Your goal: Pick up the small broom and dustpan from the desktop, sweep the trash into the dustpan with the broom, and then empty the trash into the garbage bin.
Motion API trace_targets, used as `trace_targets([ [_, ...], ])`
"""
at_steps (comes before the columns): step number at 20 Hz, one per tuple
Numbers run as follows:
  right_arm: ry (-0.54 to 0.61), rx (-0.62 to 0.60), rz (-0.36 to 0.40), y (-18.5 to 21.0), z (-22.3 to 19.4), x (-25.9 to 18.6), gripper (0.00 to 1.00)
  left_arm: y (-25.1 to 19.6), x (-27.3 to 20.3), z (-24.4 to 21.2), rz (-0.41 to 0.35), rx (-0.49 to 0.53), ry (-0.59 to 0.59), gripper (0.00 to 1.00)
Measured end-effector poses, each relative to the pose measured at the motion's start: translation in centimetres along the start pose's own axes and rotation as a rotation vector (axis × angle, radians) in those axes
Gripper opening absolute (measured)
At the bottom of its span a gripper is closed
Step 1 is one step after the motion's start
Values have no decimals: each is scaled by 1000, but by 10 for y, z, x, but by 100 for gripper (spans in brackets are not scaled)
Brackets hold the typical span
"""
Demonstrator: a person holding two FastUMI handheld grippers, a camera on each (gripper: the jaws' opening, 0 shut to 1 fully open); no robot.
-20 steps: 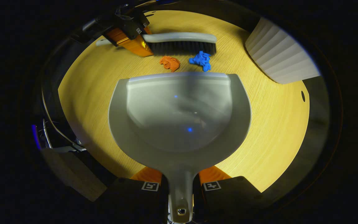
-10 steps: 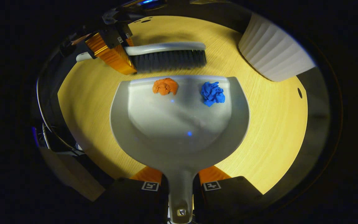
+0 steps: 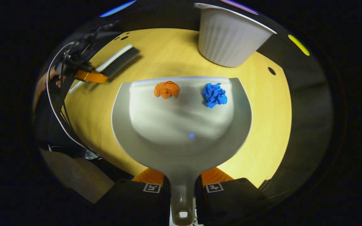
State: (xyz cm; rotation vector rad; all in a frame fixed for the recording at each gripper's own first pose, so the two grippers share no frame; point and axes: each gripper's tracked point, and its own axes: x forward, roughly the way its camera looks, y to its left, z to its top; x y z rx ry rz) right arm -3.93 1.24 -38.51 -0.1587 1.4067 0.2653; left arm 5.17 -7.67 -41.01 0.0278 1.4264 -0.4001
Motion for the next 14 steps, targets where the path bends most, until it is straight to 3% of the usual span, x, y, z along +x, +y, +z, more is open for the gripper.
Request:
trace_targets([
  [4,-72,92,-44,-22,51,-44,36,-11,26,6,4,-35,7,24],
  [10,-161,154,-111,-72,117,-130,36,-4,19,-9,-11,-21,-7,24],
  [14,-142,169,-165,-111,165,-156,36,4,20,-14,-22,-24,-15,24],
])
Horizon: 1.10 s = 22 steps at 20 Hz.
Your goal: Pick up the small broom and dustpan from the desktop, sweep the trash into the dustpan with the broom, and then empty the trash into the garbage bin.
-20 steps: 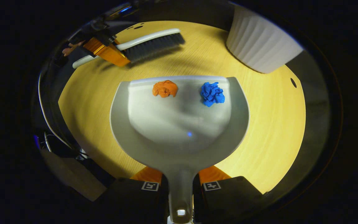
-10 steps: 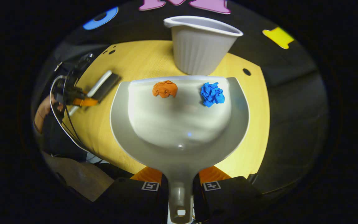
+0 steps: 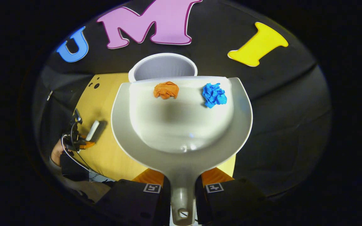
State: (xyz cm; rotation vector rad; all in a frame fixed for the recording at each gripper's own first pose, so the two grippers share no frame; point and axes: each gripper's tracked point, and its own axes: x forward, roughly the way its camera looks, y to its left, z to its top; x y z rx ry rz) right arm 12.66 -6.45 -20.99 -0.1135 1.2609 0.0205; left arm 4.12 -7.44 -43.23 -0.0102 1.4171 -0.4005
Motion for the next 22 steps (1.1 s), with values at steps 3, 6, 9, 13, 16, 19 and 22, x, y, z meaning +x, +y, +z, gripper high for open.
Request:
trace_targets([
  [3,45,-4,-49,-12,33,14,37,8,1,-5,-1,-5,-1,24],
  [6,101,-59,-138,-27,58,26,36,15,3,-14,-9,-16,2,24],
  [9,166,-124,-194,-27,79,38,36,20,4,-21,-11,-27,3,24],
  [13,288,-275,-282,-32,100,46,36,23,6,-24,-18,-53,-2,24],
  [16,380,-355,-309,-32,113,45,37,23,9,-25,-22,-71,-4,24],
  [19,408,-374,-293,-23,124,48,31,26,11,-25,-22,-87,-5,24],
  [22,410,-395,-288,-19,124,47,36,24,10,-25,-19,-91,-9,23],
])
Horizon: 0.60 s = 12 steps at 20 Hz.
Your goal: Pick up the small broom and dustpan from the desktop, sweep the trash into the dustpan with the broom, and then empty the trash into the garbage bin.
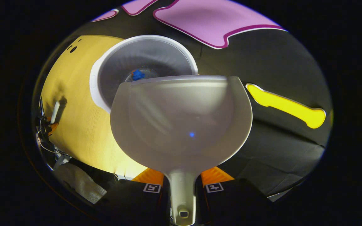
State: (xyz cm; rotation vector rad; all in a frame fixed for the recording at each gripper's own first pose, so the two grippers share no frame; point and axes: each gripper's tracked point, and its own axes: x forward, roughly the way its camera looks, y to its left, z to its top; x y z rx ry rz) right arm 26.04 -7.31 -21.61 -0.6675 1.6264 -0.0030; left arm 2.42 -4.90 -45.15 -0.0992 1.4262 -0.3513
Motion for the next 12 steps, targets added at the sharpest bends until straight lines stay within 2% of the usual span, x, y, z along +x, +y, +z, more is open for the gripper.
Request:
trace_targets([
  [4,-33,-14,-19,0,-1,-1,36,-1,0,-1,10,-1,0,24],
  [6,-75,-1,0,1,-7,-7,37,-1,0,-1,17,4,0,24],
  [12,-283,23,64,8,-47,-49,36,-4,-2,0,42,16,-7,24],
])
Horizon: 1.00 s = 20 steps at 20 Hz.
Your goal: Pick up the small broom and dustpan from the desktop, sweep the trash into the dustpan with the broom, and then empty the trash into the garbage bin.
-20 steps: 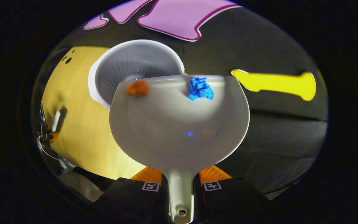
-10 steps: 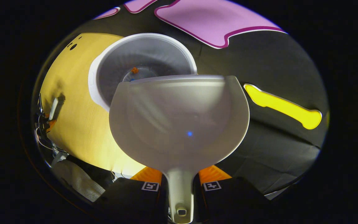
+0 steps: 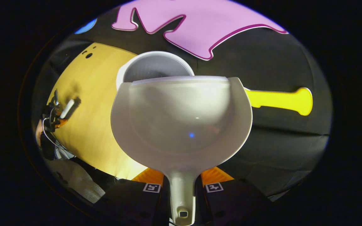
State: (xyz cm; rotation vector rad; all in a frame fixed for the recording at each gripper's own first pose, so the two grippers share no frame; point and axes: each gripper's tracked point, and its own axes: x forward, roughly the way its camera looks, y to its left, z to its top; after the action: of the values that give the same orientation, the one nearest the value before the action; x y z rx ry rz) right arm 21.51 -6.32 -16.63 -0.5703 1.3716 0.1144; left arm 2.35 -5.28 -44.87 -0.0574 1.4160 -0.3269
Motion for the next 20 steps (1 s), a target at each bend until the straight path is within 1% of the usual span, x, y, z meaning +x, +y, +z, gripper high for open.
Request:
trace_targets([
  [1,-25,-2,15,4,-9,-12,36,0,0,0,7,0,0,23],
  [3,-68,-6,55,22,-27,-27,36,0,-1,1,22,4,2,24],
  [4,-84,-8,78,35,-37,-30,31,1,-1,1,30,7,5,24],
  [5,-98,-6,103,51,-48,-32,36,2,-1,1,39,10,6,24],
  [6,-109,-5,130,68,-57,-32,36,1,-1,2,48,14,7,24],
  [7,-116,-1,157,84,-68,-29,41,2,-2,2,57,18,7,24],
  [8,-121,5,187,102,-78,-24,36,2,-1,1,65,21,9,24],
  [11,-130,42,255,155,-101,4,36,1,-2,1,82,20,15,24],
  [12,-132,56,268,171,-108,15,41,1,-2,1,87,18,16,24],
  [13,-128,64,281,187,-113,26,41,1,-2,1,92,16,17,24],
  [14,-130,71,291,201,-118,38,37,0,-2,1,98,15,19,24],
  [15,-127,78,303,216,-122,50,36,1,-2,0,107,15,22,24],
  [16,-117,84,308,230,-127,64,31,0,-1,0,115,15,26,24],
  [17,-108,77,313,244,-132,80,31,0,-1,-1,121,14,27,24],
  [18,-101,64,312,257,-136,97,36,0,0,-2,125,8,29,24],
  [20,-81,58,313,285,-142,130,36,0,2,-4,127,-5,38,24],
])
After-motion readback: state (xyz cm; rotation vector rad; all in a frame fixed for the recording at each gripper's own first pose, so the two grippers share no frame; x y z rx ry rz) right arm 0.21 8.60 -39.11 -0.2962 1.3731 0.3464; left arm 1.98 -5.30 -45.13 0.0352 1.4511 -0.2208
